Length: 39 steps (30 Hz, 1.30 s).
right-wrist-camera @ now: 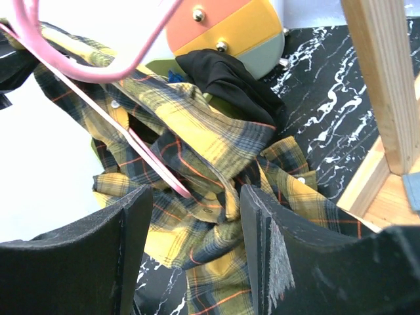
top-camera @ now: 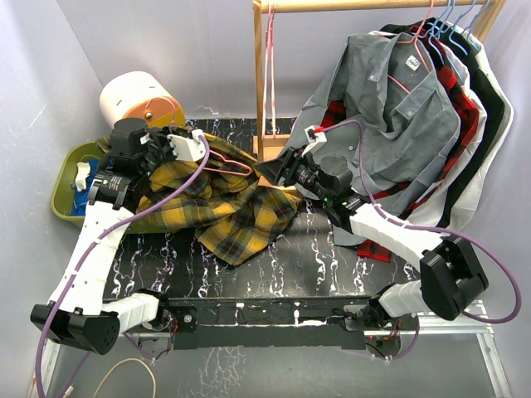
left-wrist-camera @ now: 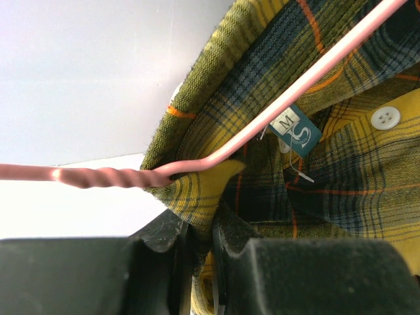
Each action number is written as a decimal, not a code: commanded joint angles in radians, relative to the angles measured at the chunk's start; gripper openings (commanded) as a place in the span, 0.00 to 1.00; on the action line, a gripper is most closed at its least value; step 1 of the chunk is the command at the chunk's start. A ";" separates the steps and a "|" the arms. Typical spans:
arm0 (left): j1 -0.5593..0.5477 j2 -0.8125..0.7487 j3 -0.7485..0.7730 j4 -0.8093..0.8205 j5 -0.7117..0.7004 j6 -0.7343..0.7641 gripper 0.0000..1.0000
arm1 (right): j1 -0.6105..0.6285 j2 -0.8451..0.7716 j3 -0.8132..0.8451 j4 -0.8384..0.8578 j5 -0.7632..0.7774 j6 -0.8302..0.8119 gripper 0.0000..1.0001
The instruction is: Place the shirt on the hanger
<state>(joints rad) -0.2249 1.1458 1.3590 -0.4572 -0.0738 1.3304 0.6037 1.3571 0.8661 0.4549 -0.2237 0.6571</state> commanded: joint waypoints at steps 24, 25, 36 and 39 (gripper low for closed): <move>0.003 -0.049 0.010 0.017 -0.027 0.006 0.00 | 0.037 0.086 0.079 0.025 0.092 -0.063 0.55; 0.003 -0.048 0.009 0.017 -0.027 0.007 0.00 | 0.036 0.090 0.079 0.025 0.093 -0.064 0.54; 0.004 -0.040 0.012 0.011 -0.027 0.008 0.00 | 0.036 0.122 0.100 0.030 0.081 -0.074 0.40; 0.003 -0.038 0.012 0.010 -0.026 0.009 0.00 | 0.036 0.132 0.111 0.031 0.076 -0.077 0.40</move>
<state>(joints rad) -0.2249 1.1404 1.3590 -0.4725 -0.0708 1.3239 0.6395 1.4818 0.9112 0.4377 -0.1520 0.6025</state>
